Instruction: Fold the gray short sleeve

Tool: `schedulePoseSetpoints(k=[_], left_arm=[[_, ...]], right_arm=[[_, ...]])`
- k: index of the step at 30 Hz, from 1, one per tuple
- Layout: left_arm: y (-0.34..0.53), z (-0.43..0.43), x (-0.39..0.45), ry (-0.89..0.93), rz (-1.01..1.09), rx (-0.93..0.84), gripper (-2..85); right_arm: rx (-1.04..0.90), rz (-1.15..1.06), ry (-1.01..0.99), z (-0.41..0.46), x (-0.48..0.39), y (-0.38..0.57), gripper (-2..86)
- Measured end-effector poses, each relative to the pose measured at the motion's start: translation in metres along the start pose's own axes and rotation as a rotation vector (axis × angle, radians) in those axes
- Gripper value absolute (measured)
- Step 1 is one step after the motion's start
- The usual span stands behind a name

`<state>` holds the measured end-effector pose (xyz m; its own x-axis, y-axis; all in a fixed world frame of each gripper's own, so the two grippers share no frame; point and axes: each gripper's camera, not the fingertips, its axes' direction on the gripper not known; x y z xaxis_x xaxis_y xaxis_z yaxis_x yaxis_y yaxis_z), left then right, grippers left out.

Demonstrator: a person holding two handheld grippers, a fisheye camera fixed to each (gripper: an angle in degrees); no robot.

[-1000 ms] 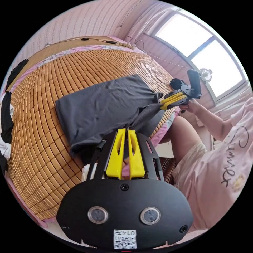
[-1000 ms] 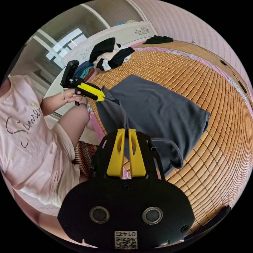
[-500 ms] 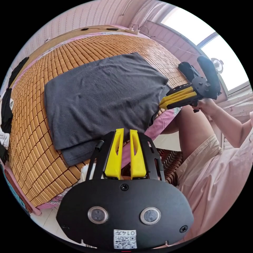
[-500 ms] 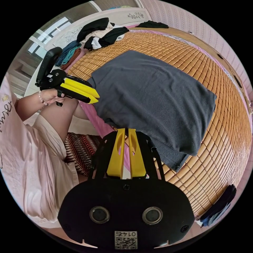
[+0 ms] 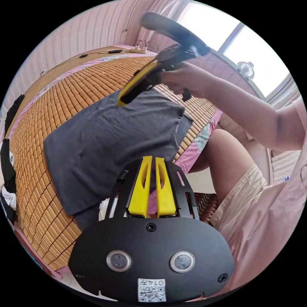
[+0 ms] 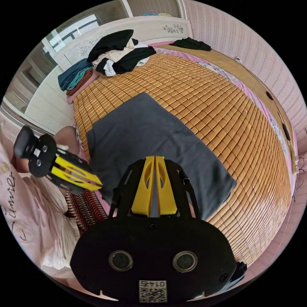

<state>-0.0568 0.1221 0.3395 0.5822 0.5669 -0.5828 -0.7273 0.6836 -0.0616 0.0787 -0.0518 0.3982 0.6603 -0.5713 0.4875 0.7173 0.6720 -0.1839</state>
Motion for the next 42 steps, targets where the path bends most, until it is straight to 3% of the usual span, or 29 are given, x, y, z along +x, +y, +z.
schedulePoseSetpoints(k=[5,8,11,18,20,23,29,34,42], left_arm=[[0.006,0.034,0.019,-0.046,0.045,-0.058,-0.9],[0.012,0.035,0.030,-0.074,0.088,-0.037,-1.0],[0.014,0.035,0.034,-0.073,0.089,-0.031,-1.0],[0.025,0.038,0.034,-0.005,0.063,-0.004,-0.7],[0.026,0.030,0.037,-0.006,0.068,0.010,-0.4],[0.025,0.013,0.052,-0.009,0.129,0.074,1.0],[-0.004,0.020,0.096,0.057,0.228,0.181,8.1],[-0.037,0.052,0.124,0.034,0.265,0.185,12.9],[-0.083,0.096,0.156,0.044,0.331,0.127,16.3]], right_arm=[[-0.109,-0.005,0.057,0.057,0.013,-0.049,-0.5],[-0.186,-0.025,0.030,0.056,0.018,-0.060,-0.6],[-0.173,-0.034,0.138,0.051,0.024,-0.074,-0.6],[-0.220,-0.006,0.039,0.060,0.051,-0.077,-0.5],[-0.047,0.069,-0.037,0.017,0.060,-0.040,-0.4],[0.084,0.203,0.006,-0.036,0.062,0.052,-0.1],[-0.057,0.576,0.026,-0.038,0.052,0.234,6.6],[-0.009,0.711,-0.090,-0.016,0.054,0.295,8.3],[0.100,0.751,-0.161,-0.015,0.078,0.342,1.4]])
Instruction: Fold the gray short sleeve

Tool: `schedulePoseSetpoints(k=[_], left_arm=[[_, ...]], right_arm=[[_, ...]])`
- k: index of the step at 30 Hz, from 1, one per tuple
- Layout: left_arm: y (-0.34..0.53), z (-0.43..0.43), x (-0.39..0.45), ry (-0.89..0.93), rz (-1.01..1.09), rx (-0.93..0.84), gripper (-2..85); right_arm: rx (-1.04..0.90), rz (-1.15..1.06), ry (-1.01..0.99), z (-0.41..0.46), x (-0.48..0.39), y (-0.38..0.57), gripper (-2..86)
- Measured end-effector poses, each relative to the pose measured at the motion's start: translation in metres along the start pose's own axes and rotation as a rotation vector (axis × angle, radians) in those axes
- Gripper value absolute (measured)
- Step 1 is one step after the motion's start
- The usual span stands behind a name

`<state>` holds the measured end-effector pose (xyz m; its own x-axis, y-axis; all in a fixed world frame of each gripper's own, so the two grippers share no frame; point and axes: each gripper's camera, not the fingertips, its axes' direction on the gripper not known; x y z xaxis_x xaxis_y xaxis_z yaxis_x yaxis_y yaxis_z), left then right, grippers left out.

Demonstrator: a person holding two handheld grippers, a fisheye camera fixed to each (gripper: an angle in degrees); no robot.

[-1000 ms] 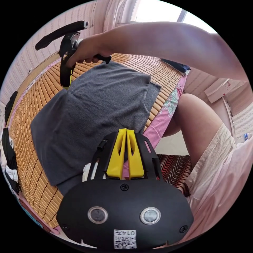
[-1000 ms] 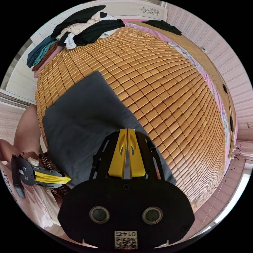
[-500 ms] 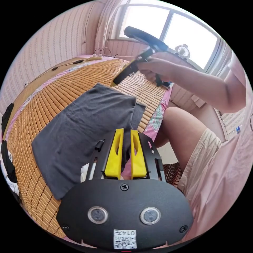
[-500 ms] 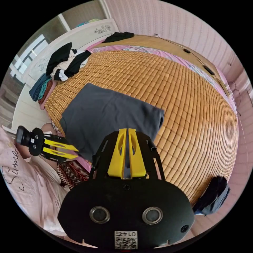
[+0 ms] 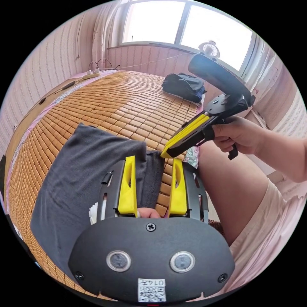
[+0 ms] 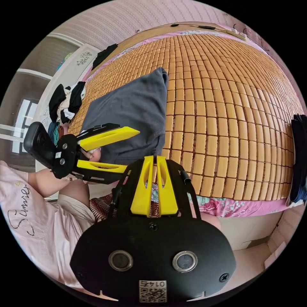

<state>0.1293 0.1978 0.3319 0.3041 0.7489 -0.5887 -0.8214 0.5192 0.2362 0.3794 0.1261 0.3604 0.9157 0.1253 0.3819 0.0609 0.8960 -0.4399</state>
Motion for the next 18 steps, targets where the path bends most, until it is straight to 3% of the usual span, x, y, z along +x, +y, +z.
schedulePoseSetpoints(k=[13,15,18], left_arm=[[-0.015,0.034,0.023,-0.068,0.073,-0.121,14.8],[-0.014,0.033,0.019,-0.114,0.020,-0.096,6.3],[-0.011,0.023,0.020,-0.074,0.018,-0.066,0.5]], right_arm=[[0.120,-0.028,-0.315,-0.025,0.068,0.034,-0.2],[0.127,-0.051,-0.357,-0.028,0.070,0.036,-0.1],[0.182,-0.052,-0.340,-0.037,0.080,0.042,0.3]])
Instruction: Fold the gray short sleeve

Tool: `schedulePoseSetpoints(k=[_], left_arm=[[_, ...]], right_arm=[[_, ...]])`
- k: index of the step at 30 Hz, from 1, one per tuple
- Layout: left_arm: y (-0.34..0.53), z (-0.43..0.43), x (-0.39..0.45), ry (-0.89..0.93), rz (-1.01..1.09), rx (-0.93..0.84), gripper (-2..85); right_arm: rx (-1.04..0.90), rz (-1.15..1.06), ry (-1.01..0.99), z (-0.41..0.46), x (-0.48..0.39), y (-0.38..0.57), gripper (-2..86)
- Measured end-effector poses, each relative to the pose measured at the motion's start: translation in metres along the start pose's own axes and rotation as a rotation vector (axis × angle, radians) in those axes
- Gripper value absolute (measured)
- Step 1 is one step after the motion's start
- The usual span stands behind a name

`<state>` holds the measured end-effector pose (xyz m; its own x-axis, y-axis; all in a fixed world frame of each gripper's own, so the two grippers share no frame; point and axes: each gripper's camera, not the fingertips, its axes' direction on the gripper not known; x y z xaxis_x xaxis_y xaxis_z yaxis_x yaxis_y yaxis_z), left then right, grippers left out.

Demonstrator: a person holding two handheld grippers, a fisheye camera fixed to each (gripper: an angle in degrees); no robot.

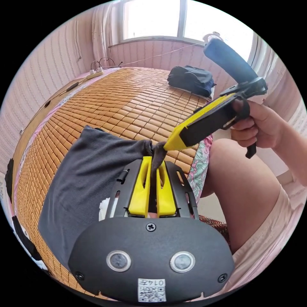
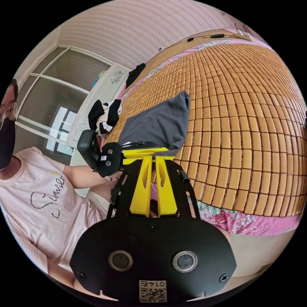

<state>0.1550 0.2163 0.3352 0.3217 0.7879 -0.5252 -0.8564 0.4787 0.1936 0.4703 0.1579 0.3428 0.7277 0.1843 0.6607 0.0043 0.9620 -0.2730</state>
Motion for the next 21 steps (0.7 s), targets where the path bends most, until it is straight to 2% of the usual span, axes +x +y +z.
schedulePoseSetpoints(k=[6,8,12,16,21], left_arm=[[0.021,-0.019,0.023,0.059,0.103,-0.016,-0.4],[0.028,-0.025,0.030,0.076,0.127,-0.020,-0.5],[0.041,-0.029,0.037,0.090,0.146,-0.043,-0.5],[0.046,-0.031,0.033,0.102,0.140,-0.042,-0.5],[0.041,-0.043,0.022,0.159,0.131,0.045,-0.6]], right_arm=[[0.110,0.085,0.207,-0.011,0.046,-0.012,4.9],[0.123,0.103,0.177,0.000,0.061,-0.027,8.4],[0.107,0.132,0.113,0.021,0.077,-0.043,10.0],[0.067,0.099,0.056,0.029,0.081,-0.042,3.1],[0.152,0.130,-0.028,-0.015,0.094,-0.023,1.3]])
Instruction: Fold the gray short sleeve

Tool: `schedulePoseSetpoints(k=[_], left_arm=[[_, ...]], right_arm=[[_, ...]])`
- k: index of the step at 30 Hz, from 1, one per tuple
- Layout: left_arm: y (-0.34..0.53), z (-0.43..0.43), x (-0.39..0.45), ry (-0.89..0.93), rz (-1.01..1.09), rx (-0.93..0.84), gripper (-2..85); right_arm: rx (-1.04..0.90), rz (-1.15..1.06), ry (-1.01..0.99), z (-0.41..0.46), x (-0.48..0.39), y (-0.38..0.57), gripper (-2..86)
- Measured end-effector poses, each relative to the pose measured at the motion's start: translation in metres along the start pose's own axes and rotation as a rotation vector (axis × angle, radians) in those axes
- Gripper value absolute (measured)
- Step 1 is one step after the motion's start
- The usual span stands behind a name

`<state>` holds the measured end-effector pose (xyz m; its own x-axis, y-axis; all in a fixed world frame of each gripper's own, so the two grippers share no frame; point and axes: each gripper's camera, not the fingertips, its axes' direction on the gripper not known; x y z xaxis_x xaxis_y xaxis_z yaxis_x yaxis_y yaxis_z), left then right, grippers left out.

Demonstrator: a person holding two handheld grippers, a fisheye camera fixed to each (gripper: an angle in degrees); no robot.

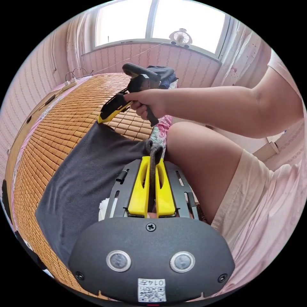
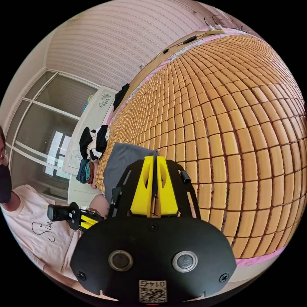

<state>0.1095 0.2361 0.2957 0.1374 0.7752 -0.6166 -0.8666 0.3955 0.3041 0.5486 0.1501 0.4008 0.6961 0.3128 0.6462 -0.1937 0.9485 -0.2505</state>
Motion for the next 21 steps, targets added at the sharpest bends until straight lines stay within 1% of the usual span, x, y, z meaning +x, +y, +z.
schedulePoseSetpoints(k=[2,4,6,9,10,12,15,16,18,20,21], left_arm=[[-0.005,-0.011,-0.004,0.056,-0.023,0.083,-0.6],[-0.010,-0.024,-0.012,0.123,-0.100,0.175,-0.6],[-0.006,-0.041,-0.031,0.229,-0.242,0.284,-0.5],[0.016,-0.063,-0.058,0.268,-0.398,0.369,-0.6],[0.022,-0.067,-0.063,0.258,-0.422,0.377,-0.6],[0.052,-0.087,-0.080,0.156,-0.496,0.393,-0.6],[0.094,-0.103,-0.108,0.029,-0.620,0.367,-0.7],[0.102,-0.106,-0.115,0.014,-0.653,0.361,-0.7],[0.137,-0.111,-0.142,-0.044,-0.784,0.347,-0.7],[0.158,-0.110,-0.160,-0.083,-0.857,0.330,-0.5],[0.171,-0.106,-0.171,-0.098,-0.915,0.314,-0.3]], right_arm=[[0.060,-0.009,0.008,-0.038,-0.006,0.004,1.0],[0.107,-0.023,0.028,-0.066,-0.016,0.005,0.8],[0.128,-0.040,0.061,-0.088,-0.031,0.001,0.8],[0.131,-0.097,0.098,-0.100,-0.065,-0.013,0.7],[0.113,-0.127,0.101,-0.093,-0.081,-0.021,0.7],[0.062,-0.174,0.114,-0.070,-0.106,-0.036,0.7],[-0.034,-0.234,0.133,-0.007,-0.143,-0.060,0.6],[-0.073,-0.244,0.133,0.024,-0.156,-0.069,0.6],[-0.134,-0.248,0.153,0.071,-0.173,-0.080,0.7],[-0.209,-0.237,0.232,0.132,-0.192,-0.092,0.8],[-0.225,-0.234,0.250,0.145,-0.195,-0.094,0.8]])
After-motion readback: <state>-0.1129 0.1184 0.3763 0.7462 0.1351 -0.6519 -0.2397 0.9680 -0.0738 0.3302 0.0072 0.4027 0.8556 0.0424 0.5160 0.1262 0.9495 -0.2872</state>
